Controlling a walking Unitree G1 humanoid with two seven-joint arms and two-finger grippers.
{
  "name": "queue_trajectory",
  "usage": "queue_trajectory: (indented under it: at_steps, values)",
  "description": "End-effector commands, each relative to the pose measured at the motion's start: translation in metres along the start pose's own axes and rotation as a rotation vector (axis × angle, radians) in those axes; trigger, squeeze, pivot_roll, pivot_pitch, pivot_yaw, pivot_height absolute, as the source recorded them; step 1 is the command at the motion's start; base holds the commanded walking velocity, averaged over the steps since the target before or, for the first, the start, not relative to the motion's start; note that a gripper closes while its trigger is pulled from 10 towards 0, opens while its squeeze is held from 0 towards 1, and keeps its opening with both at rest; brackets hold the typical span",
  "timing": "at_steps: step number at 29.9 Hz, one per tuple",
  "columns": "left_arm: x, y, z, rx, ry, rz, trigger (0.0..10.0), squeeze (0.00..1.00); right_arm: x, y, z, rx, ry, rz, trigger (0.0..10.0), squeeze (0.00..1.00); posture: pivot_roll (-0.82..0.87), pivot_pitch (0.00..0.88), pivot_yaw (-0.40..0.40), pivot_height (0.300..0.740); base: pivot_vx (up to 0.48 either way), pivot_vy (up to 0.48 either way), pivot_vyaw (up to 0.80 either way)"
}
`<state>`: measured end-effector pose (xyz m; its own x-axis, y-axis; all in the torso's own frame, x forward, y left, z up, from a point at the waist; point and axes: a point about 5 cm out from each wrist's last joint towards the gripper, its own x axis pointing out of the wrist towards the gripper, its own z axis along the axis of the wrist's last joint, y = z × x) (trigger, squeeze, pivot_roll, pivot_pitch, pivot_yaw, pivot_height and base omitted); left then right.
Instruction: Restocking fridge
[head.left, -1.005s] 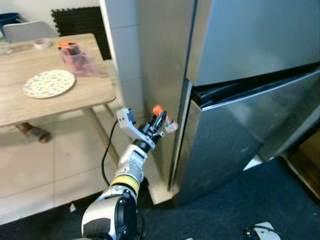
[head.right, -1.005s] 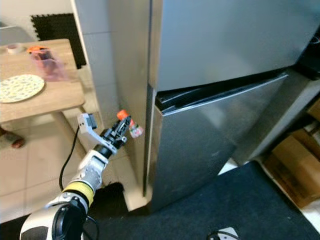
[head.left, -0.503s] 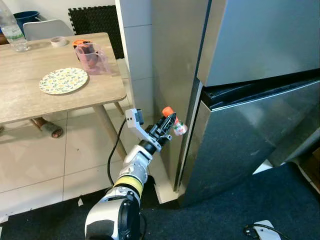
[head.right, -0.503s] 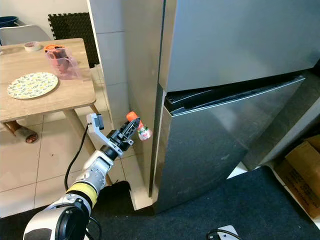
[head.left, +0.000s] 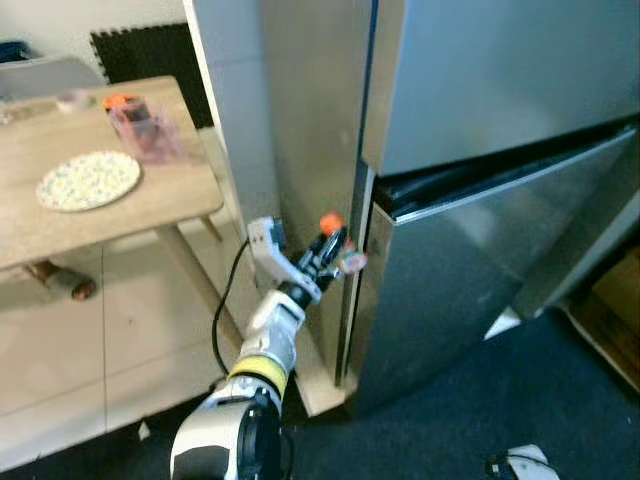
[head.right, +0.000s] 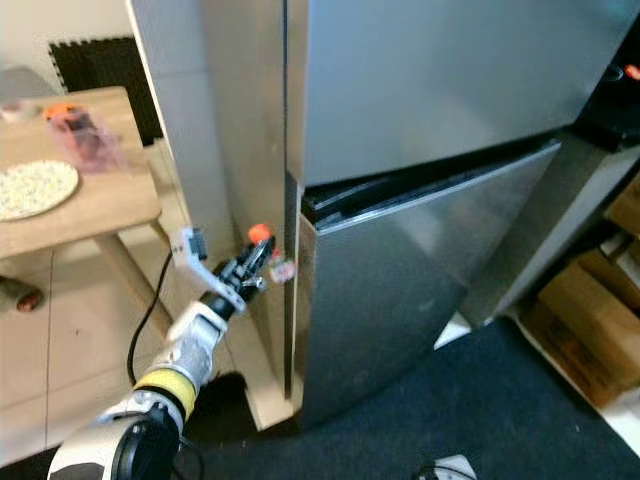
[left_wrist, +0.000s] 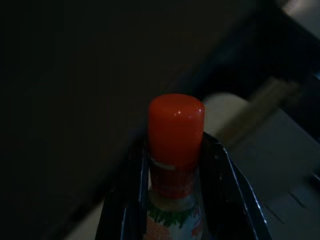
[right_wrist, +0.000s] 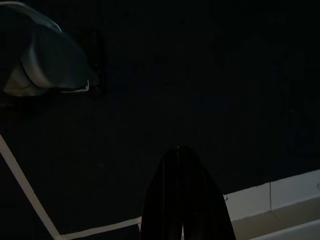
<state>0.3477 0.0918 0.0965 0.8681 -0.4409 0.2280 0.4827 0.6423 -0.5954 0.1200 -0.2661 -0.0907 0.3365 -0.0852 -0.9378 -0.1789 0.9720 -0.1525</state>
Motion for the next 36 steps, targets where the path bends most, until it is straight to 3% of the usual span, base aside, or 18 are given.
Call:
queue_trajectory:
  at_steps: [1, 7, 11, 17, 18, 21, 23, 24, 25, 26, 31, 32, 34, 36]
  values:
    - [0.002, 0.000, -0.001, 0.026, -0.013, 0.076, 10.0, 0.00, 0.000, 0.000, -0.002, -0.003, 0.008, -0.004, 10.0, 0.00, -0.05, 0.018, -0.007, 0.740, 0.000, 0.000, 0.00]
    - [-0.004, 0.016, 0.012, 0.090, -0.062, 0.233, 10.0, 0.00, 0.000, 0.000, -0.002, -0.003, 0.006, -0.006, 10.0, 0.00, -0.05, 0.018, -0.007, 0.740, 0.000, 0.000, 0.00]
    - [-0.003, 0.018, 0.010, 0.048, -0.069, 0.279, 10.0, 0.00, 0.000, 0.000, -0.001, -0.002, -0.002, -0.008, 10.0, 0.00, -0.05, 0.018, -0.007, 0.740, 0.000, 0.000, 0.00]
    - [0.002, 0.007, -0.002, -0.096, -0.043, 0.196, 10.0, 0.00, 0.000, 0.001, -0.001, -0.002, -0.005, -0.008, 10.0, 0.00, -0.05, 0.021, -0.008, 0.740, 0.000, 0.000, 0.00]
    - [0.005, 0.000, -0.008, -0.154, -0.030, 0.129, 10.0, 0.00, 0.000, 0.001, -0.001, -0.003, -0.006, -0.009, 10.0, 0.00, -0.06, 0.022, -0.006, 0.740, 0.000, 0.000, 0.00]
    - [0.010, -0.011, -0.013, -0.211, -0.021, 0.038, 10.0, 0.00, 0.000, 0.001, -0.001, -0.005, -0.008, -0.011, 10.0, 0.00, -0.06, 0.023, -0.004, 0.740, 0.000, 0.000, 0.00]
    - [0.010, -0.011, -0.013, -0.211, -0.021, 0.038, 10.0, 0.00, 0.000, 0.001, -0.001, -0.005, -0.008, -0.011, 10.0, 0.00, -0.06, 0.023, -0.004, 0.740, 0.000, 0.000, 0.00]
    - [0.011, -0.014, -0.013, -0.217, -0.024, 0.014, 1.5, 0.00, 0.000, 0.001, -0.001, -0.006, -0.008, -0.011, 10.0, 0.00, -0.06, 0.029, -0.005, 0.740, 0.000, 0.000, 0.00]
    - [0.011, -0.014, -0.013, -0.217, -0.024, 0.014, 1.5, 0.00, 0.000, 0.001, -0.001, -0.006, -0.008, -0.011, 10.0, 0.00, -0.06, 0.029, -0.005, 0.740, 0.000, 0.000, 0.00]
    - [0.012, -0.015, -0.011, -0.230, -0.034, -0.002, 0.0, 0.00, 0.000, 0.000, -0.002, -0.007, -0.006, -0.013, 10.0, 0.00, -0.07, 0.039, -0.008, 0.740, 0.000, 0.000, 0.00]
    - [0.016, -0.015, -0.001, -0.273, -0.075, -0.034, 0.0, 0.00, -0.002, -0.006, -0.005, -0.005, -0.003, -0.030, 10.0, 0.00, -0.07, 0.050, -0.018, 0.740, 0.000, 0.000, 0.00]
    - [0.016, -0.014, 0.000, -0.271, -0.076, -0.038, 2.2, 0.00, -0.002, -0.006, -0.005, -0.005, -0.003, -0.032, 10.0, 0.00, -0.07, 0.050, -0.018, 0.740, 0.000, 0.000, 0.00]
    - [0.015, -0.011, 0.005, -0.253, -0.083, -0.034, 10.0, 0.00, -0.002, -0.007, -0.006, -0.001, -0.011, -0.037, 10.0, 0.00, -0.09, 0.068, -0.015, 0.740, 0.000, 0.000, 0.00]
    - [0.015, -0.008, 0.010, -0.227, -0.099, -0.011, 10.0, 0.00, -0.003, -0.009, -0.005, 0.001, -0.024, -0.043, 10.0, 0.00, -0.09, 0.089, -0.011, 0.740, 0.000, 0.000, 0.00]
